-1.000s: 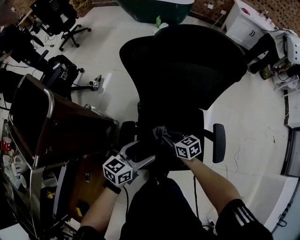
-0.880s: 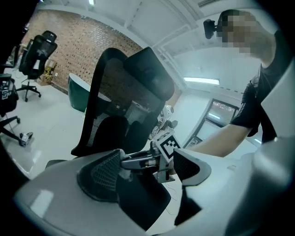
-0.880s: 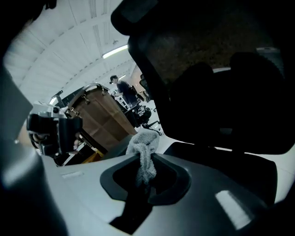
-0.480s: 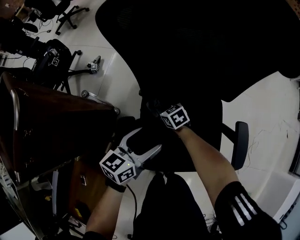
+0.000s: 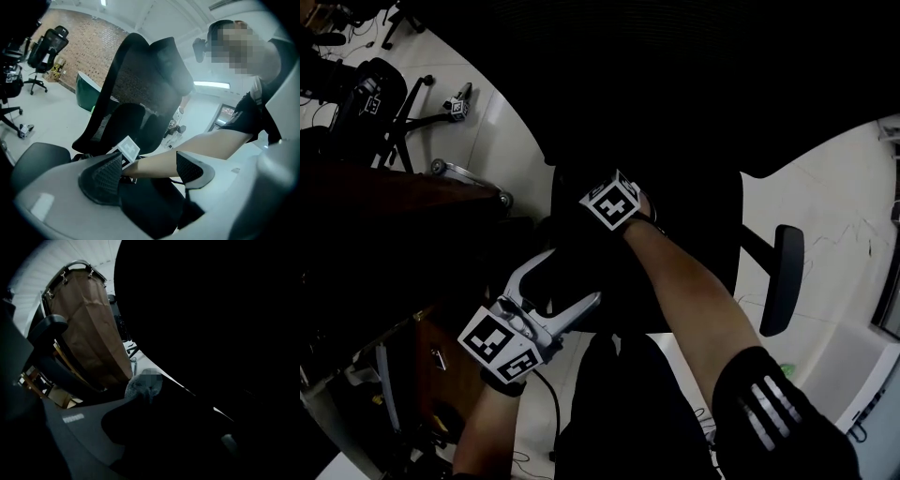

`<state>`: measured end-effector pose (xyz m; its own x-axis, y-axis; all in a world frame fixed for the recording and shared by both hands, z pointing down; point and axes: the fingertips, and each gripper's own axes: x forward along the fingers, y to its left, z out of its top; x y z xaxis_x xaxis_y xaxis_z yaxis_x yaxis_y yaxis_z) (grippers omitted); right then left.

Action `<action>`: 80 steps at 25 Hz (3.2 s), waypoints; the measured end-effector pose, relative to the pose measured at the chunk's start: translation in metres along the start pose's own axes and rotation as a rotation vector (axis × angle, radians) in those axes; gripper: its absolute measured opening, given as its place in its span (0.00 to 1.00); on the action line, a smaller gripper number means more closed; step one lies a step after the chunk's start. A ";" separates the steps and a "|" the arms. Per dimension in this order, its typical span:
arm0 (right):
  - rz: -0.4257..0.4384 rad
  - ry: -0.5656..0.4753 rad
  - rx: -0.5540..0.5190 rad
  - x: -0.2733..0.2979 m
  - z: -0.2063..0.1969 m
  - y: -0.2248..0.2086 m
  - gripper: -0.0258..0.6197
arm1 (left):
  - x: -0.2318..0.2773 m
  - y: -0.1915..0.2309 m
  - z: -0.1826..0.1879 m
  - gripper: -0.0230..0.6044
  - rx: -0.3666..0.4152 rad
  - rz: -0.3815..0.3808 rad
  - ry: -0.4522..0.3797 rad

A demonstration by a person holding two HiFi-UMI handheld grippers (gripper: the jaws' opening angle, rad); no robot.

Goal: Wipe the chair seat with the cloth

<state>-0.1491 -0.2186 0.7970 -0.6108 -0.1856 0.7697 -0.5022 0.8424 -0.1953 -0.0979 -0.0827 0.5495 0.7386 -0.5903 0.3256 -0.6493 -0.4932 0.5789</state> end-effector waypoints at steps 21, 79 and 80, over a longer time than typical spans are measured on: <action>-0.415 0.247 0.163 -0.195 -0.205 -0.177 0.12 | 0.072 -0.057 -0.015 0.66 0.031 -0.136 0.093; 0.096 0.079 0.060 -0.060 -0.100 0.147 0.12 | -0.063 -0.043 -0.058 0.66 -0.024 0.013 0.084; 0.108 0.093 0.042 -0.053 -0.103 0.154 0.12 | -0.065 -0.043 -0.060 0.66 -0.026 0.017 0.085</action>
<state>-0.1308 -0.0262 0.7885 -0.6045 -0.0460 0.7953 -0.4630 0.8327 -0.3038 -0.1073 0.0151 0.5488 0.7407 -0.5417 0.3974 -0.6581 -0.4657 0.5917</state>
